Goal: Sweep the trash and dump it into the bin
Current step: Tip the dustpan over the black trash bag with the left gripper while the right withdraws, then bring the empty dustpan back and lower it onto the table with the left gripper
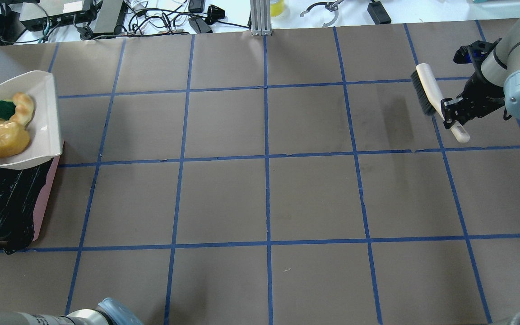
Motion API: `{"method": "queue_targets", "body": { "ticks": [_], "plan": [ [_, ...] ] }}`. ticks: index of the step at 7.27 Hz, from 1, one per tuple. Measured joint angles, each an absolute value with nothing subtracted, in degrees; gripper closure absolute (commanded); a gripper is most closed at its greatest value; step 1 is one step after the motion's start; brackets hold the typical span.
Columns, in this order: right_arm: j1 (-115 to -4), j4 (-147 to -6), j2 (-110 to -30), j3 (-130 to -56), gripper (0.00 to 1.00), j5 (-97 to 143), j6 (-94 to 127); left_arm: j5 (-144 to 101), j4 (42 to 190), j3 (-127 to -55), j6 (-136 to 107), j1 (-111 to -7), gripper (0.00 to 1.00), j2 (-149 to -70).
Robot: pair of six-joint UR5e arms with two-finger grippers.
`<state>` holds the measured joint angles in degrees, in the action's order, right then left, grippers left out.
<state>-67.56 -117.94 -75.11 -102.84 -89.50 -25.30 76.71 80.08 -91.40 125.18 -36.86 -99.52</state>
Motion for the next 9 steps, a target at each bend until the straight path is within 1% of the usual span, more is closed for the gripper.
{"method": "queue_targets", "body": {
  "ticks": [2,4,6,8,9],
  "plan": [
    [-66.91,-119.18,-73.92,-102.88,1.00,-89.41,-22.19,84.53,74.63,-86.78,128.93,-34.03,1.00,-103.12],
    [-66.82,-119.20,-73.51,-103.22,1.00,-89.01,-20.67,95.66,65.24,-85.81,131.84,-33.58,1.00,-104.80],
    [-66.80,-119.74,-73.61,-105.26,1.00,-89.16,-21.25,104.86,55.92,-86.77,139.55,-35.82,1.00,-105.10],
    [-66.80,-121.34,-73.51,-106.35,0.99,-89.21,-23.14,117.25,40.50,-90.28,147.38,-41.96,1.00,-105.87],
    [-66.80,-121.64,-73.49,-106.47,0.83,-89.25,-23.80,121.84,34.76,-91.44,150.71,-45.10,1.00,-106.39]
  ]
}}
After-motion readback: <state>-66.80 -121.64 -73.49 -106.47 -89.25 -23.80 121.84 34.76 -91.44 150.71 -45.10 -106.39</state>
